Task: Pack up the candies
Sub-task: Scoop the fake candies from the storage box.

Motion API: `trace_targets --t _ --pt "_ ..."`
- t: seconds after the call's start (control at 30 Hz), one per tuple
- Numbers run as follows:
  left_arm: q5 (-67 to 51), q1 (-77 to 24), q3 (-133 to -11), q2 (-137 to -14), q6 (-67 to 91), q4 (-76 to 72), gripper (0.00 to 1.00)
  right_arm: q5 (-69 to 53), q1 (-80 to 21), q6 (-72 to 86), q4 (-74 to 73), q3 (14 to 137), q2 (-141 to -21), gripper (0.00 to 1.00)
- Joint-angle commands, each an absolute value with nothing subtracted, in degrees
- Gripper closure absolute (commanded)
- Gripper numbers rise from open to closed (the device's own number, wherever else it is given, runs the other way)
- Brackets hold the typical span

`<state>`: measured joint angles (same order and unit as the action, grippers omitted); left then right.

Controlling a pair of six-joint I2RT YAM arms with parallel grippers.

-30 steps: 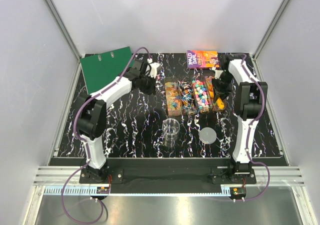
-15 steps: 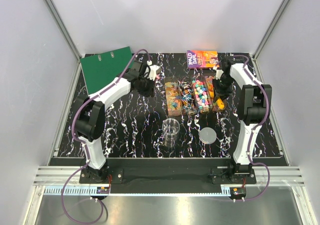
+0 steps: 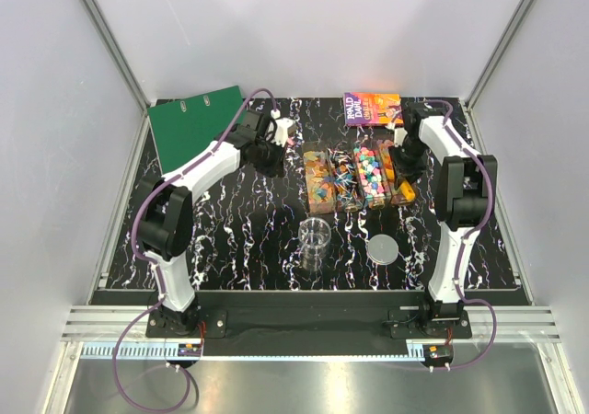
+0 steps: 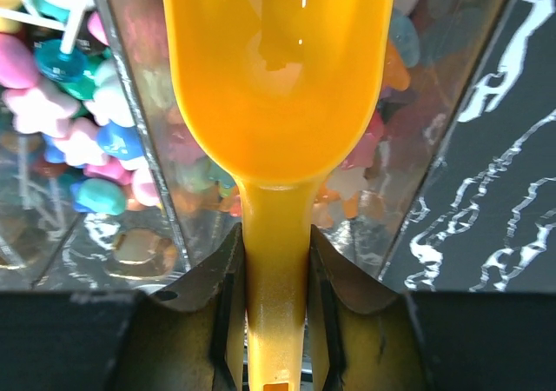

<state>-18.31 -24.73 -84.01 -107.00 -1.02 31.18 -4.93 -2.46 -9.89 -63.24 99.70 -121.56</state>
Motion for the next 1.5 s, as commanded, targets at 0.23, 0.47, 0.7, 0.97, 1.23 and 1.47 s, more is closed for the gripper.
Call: trace_targets --t 0.23,0.47,0.7,0.97,1.23,1.47 --pt "-21.80 -24.87 -87.27 -108.54 -0.35 30.85 1.00 1.93 -4.04 -12.31 -63.99 97.82 -118.84 1.00" --pt "-21.97 -24.87 -88.42 -108.99 -0.53 31.81 1.00 0.18 -4.31 -8.79 -58.28 91.24 -118.39 1.00" --pt "-21.53 -24.96 -87.54 -108.54 -0.18 32.87 1.00 0.18 -4.40 -7.65 -54.67 95.97 -123.99 1.00" --pt "-20.13 -25.14 -85.61 -107.23 -0.26 33.22 1.00 0.18 -4.31 -8.70 -52.92 100.82 -129.82 1.00" --pt "-18.99 -25.14 -83.76 -106.08 -1.14 33.22 1.00 -1.56 -4.40 -7.74 -44.93 86.96 -122.00 1.00" --pt "-18.19 -25.22 -83.76 -105.65 -2.81 33.66 1.00 -1.50 -4.39 -5.45 -31.75 77.44 -115.94 1.00"
